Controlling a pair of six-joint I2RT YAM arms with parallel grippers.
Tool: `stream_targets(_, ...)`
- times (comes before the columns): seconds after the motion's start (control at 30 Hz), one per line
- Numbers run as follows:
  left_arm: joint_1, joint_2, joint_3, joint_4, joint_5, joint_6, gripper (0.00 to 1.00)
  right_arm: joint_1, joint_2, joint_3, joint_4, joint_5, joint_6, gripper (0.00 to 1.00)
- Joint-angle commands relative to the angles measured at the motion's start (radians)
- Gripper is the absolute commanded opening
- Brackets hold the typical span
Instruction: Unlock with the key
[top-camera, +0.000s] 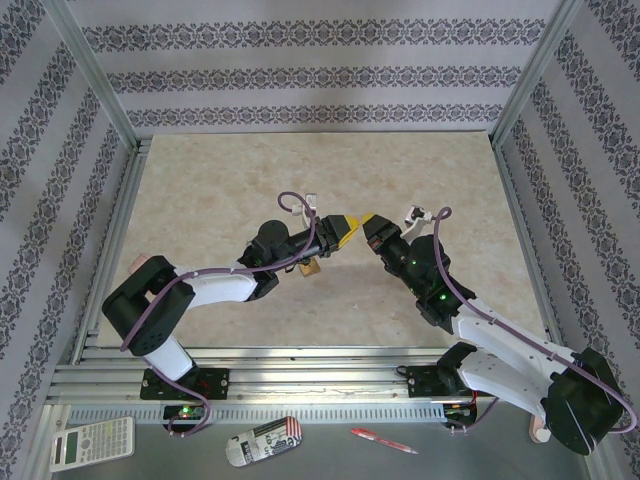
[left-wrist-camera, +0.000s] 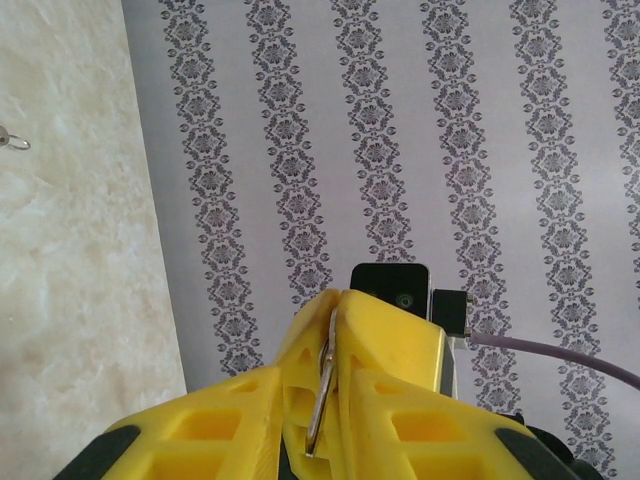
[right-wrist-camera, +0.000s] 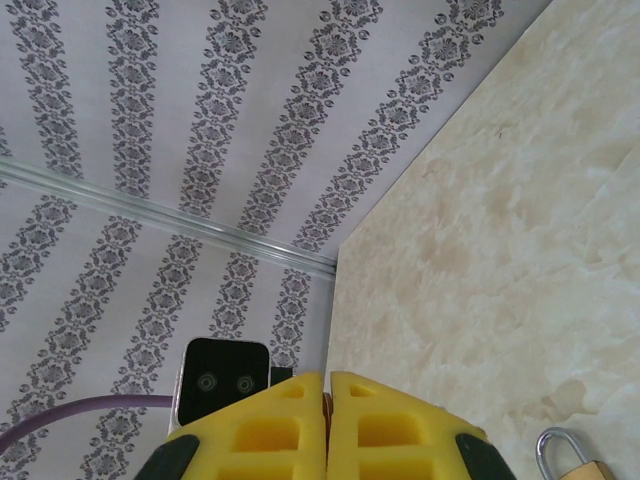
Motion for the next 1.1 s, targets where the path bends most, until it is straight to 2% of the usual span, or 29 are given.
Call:
stream_targets(0.0, -0.014, 0.018, 0.010, 0.082, 0.018, -0.006, 0.20, 0.009, 0.004, -0.018, 0.056, 0.002, 0.015, 0.00)
stream_targets(0.1, -0.014, 0.028, 0.016, 0.090, 0.025, -0.012, 0.14, 0.009, 0.004, -0.028, 0.060, 0.009, 0.018, 0.00)
stream_targets(0.23, -0.014, 0.042, 0.024, 0.086, 0.037, -0.014, 0.01, 0.008, 0.006, -0.038, 0.080, 0.002, 0.026, 0.00)
stream_targets(0.4, 0.009, 0.047, 0.023, 0.079, 0.067, 0.002, 0.00, 0.007, 0.001, -0.048, 0.087, -0.021, 0.030, 0.00)
stream_targets(0.5, 0.038, 0.050, 0.042, 0.061, 0.148, 0.026, 0.00, -0.013, -0.009, -0.051, 0.073, -0.089, 0.017, 0.03)
stream_targets(0.57, 0.082, 0.054, 0.068, 0.007, 0.282, 0.051, 0.00, -0.068, -0.031, -0.035, 0.000, -0.211, -0.024, 0.30)
stream_targets(0.67, 0.188, 0.057, 0.078, -0.076, 0.512, 0.079, 0.00, -0.217, -0.079, -0.020, -0.104, -0.473, -0.105, 0.60)
stream_targets(0.73, 0.254, 0.056, 0.074, -0.159, 0.646, 0.128, 0.00, -0.329, -0.096, 0.002, -0.166, -0.655, -0.167, 0.70)
stream_targets(0.8, 0.296, 0.041, 0.081, -0.304, 0.740, 0.229, 0.00, -0.421, -0.075, 0.039, -0.193, -0.828, -0.214, 0.72)
stream_targets(0.83, 0.303, 0.025, 0.099, -0.448, 0.764, 0.333, 0.00, -0.447, -0.051, 0.058, -0.174, -0.910, -0.232, 0.72)
stream_targets(0.9, 0.300, -0.011, 0.175, -0.822, 0.761, 0.607, 0.00, -0.450, 0.000, 0.089, -0.121, -1.012, -0.255, 0.73)
stream_targets(0.97, 0.282, -0.028, 0.314, -1.236, 0.699, 0.895, 0.00, -0.419, 0.052, 0.131, -0.129, -1.063, -0.316, 0.72)
stream_targets(1.0, 0.280, -0.030, 0.351, -1.338, 0.682, 0.963, 0.00, -0.404, 0.070, 0.140, -0.130, -1.075, -0.338, 0.72)
stream_targets(1.07, 0.280, -0.043, 0.380, -1.378, 0.675, 0.983, 0.00, -0.354, 0.107, 0.147, -0.115, -1.078, -0.371, 0.71)
